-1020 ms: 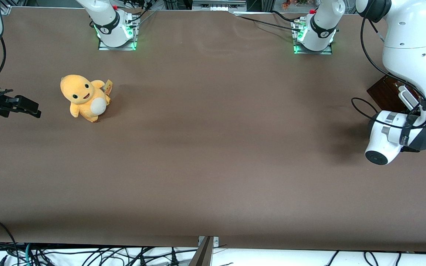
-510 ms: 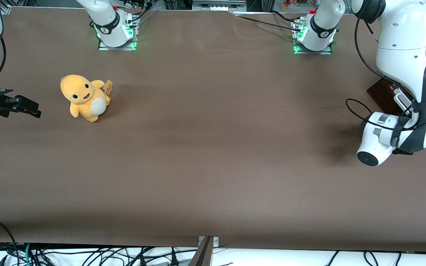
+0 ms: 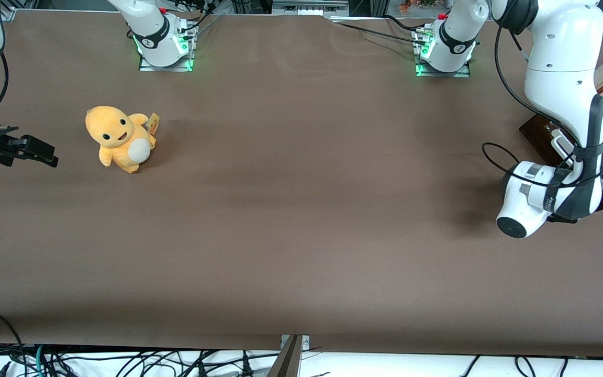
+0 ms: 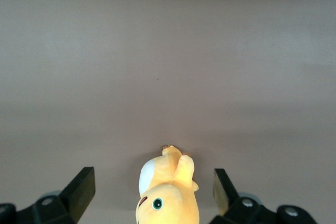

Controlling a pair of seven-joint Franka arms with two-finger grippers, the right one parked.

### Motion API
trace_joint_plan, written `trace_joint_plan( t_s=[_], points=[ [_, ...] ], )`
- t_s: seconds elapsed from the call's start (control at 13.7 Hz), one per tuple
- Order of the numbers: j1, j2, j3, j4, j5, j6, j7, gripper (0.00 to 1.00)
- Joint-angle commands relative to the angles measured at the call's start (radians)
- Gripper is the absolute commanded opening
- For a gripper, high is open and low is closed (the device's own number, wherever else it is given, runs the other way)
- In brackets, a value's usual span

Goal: Open lower drawer with left arm only

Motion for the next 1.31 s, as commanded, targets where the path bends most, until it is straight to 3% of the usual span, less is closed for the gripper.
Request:
trace_joint_plan(
  t_s=[0.0, 0.29, 0.36, 0.44, 0.51, 0.58, 0.66, 0.87, 1.24],
  points=[
    [-0.035, 0.034, -0.004, 0.058, -0.013, -0.015, 0.050, 0.11],
    [-0.047, 0.034, -0.004, 0.075, -0.045, -0.015, 0.050, 0.14],
    [-0.047, 0.034, -0.004, 0.077, -0.047, -0.015, 0.050, 0.19],
    [-0.047, 0.032, -0.004, 0.077, -0.047, -0.015, 0.050, 0.57],
    [-0.049, 0.029, -0.004, 0.080, -0.050, -0.015, 0.047, 0.64],
    [-0.049, 0.026, -0.004, 0.081, -0.063, -0.015, 0.048, 0.92],
    [-0.056, 0.026, -0.002, 0.089, -0.074, -0.015, 0.043, 1.00],
    [-0.052, 0.012, -0.002, 0.159, -0.157, -0.029, 0.051, 1.00],
    [-0.040, -0.099, 0.002, 0.317, -0.627, -0.041, 0.053, 1.00]
  ],
)
